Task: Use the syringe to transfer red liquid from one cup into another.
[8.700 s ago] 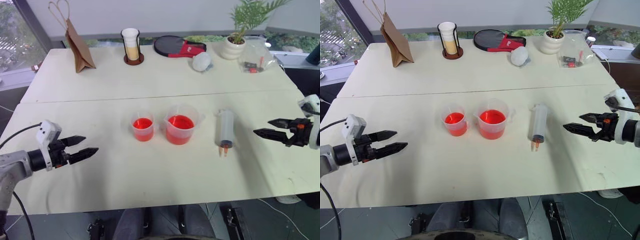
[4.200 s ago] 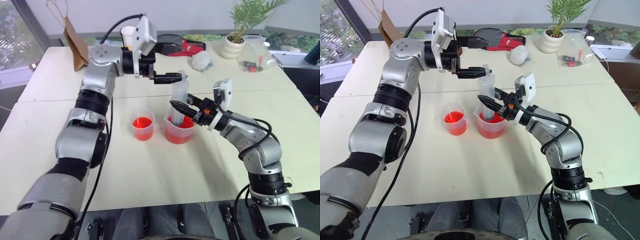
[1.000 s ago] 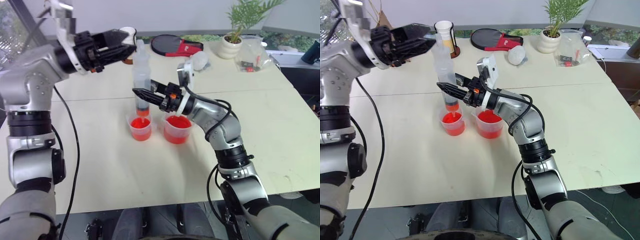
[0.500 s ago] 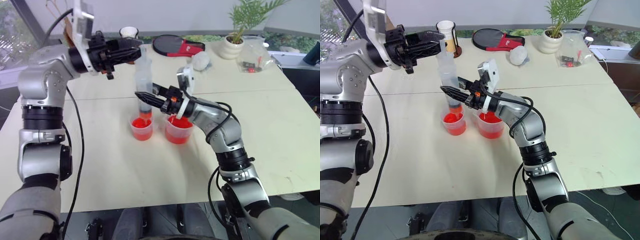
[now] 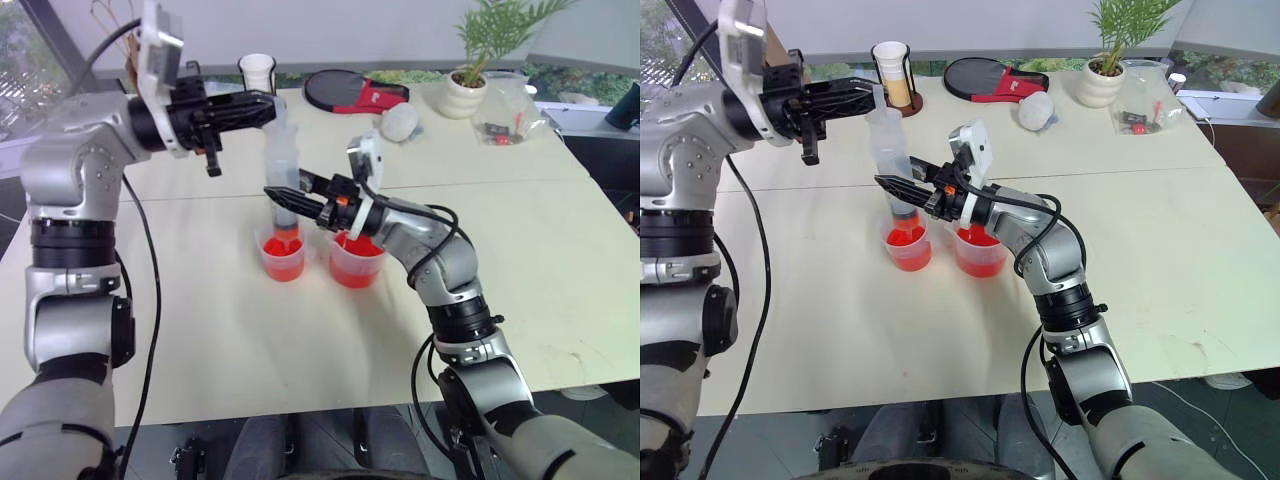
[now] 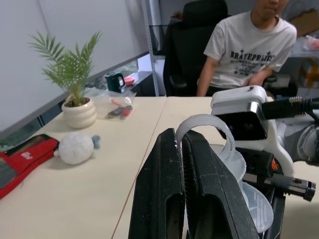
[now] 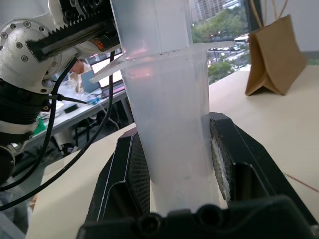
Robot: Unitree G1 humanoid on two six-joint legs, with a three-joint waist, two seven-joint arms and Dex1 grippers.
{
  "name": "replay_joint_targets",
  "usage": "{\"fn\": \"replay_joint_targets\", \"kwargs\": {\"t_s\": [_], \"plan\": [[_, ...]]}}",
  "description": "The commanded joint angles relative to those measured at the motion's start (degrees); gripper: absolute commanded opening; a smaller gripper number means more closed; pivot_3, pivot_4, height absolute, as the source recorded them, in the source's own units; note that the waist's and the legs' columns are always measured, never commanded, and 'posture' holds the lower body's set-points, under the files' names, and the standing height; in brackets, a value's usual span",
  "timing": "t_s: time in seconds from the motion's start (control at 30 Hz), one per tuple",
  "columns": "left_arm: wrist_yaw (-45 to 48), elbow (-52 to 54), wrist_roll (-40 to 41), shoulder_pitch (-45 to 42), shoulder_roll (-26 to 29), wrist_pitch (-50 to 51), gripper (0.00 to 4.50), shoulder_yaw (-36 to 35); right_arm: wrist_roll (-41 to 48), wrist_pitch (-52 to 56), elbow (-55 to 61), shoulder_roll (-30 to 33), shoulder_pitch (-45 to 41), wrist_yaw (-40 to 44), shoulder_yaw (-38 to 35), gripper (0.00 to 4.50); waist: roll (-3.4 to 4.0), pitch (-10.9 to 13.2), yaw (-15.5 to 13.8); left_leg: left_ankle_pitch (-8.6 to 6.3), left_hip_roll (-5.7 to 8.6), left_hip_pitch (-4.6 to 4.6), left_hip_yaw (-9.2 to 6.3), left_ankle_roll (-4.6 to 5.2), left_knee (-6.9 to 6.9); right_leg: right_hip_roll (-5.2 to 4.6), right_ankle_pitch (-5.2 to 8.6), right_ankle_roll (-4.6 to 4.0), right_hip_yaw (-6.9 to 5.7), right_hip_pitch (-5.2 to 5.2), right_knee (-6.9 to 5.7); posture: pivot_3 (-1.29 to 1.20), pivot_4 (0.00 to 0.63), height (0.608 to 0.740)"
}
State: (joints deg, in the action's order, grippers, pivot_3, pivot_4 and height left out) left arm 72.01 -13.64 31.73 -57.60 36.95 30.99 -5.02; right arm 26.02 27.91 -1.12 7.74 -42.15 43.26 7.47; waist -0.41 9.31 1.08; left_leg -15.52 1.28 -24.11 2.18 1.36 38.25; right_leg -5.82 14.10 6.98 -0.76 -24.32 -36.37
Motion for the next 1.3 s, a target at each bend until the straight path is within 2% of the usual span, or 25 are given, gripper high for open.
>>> {"fn": "replay_joint_targets", "kwargs": {"t_s": [0.03, 0.77, 0.87, 1.0, 1.17, 1.3], "plan": [[0.3, 2.8, 0.4, 3.4, -0.9, 1.3, 0.05, 1.6, 1.6, -2.6, 3.5, -1.4, -4.9, -0.5, -2.2, 1.35, 0.0, 0.0, 0.0, 0.0, 0.0, 0.0, -0.01, 0.0, 0.0, 0.0, 0.0, 0.0, 0.0, 0.0, 0.0, 0.0, 0.15, 0.74], [-2.2, 1.8, -1.0, 7.6, -2.7, -0.4, 0.05, 2.3, 2.8, -2.0, 5.8, -1.7, -8.4, -1.5, -3.0, 1.35, 0.0, 0.0, 0.0, 0.0, 0.01, 0.0, -0.01, 0.0, 0.0, 0.0, 0.0, 0.0, 0.0, 0.01, 0.01, 0.0, 0.15, 0.74], [-1.9, -0.4, 0.0, 5.3, -1.3, 1.0, 0.96, 0.5, 2.7, -1.8, 6.2, -1.7, -7.7, -1.3, -2.6, 1.35, 0.0, 0.0, 0.0, 0.0, 0.01, 0.0, -0.01, 0.0, 0.0, 0.0, 0.0, 0.0, 0.0, 0.01, 0.01, 0.0, 0.15, 0.74], [-2.3, -1.7, 2.0, 4.9, 2.9, 1.7, 2.85, -4.7, 2.3, -1.8, 6.7, -1.3, -6.9, -1.2, -2.2, 1.35, 0.0, 0.0, 0.1, 0.0, 0.01, 0.0, -0.01, 0.0, -0.01, 0.0, 0.0, 0.0, -0.01, 0.0, 0.01, 0.0, 0.15, 0.74], [1.1, 0.7, 8.8, 13.6, 11.6, 9.0, 2.85, -13.1, 2.9, -1.1, 7.8, -0.9, -6.2, -1.7, -2.7, 1.35, 0.01, 0.0, 1.5, 0.0, -0.06, 0.0, -0.04, 0.0, -0.13, 0.03, 0.0, 0.0, -0.01, -0.13, -0.1, 0.0, 0.15, 0.74], [0.0, 7.2, 10.8, 21.8, 13.2, 11.1, 2.85, -15.3, 4.5, 0.5, 7.5, -0.6, -6.6, -2.0, -4.0, 1.35, 0.01, 0.0, 1.3, 0.0, -0.07, 0.0, -0.09, 0.0, -0.12, 0.03, 0.0, 0.0, -0.02, -0.1, -0.07, 0.0, 0.15, 0.74]]}}
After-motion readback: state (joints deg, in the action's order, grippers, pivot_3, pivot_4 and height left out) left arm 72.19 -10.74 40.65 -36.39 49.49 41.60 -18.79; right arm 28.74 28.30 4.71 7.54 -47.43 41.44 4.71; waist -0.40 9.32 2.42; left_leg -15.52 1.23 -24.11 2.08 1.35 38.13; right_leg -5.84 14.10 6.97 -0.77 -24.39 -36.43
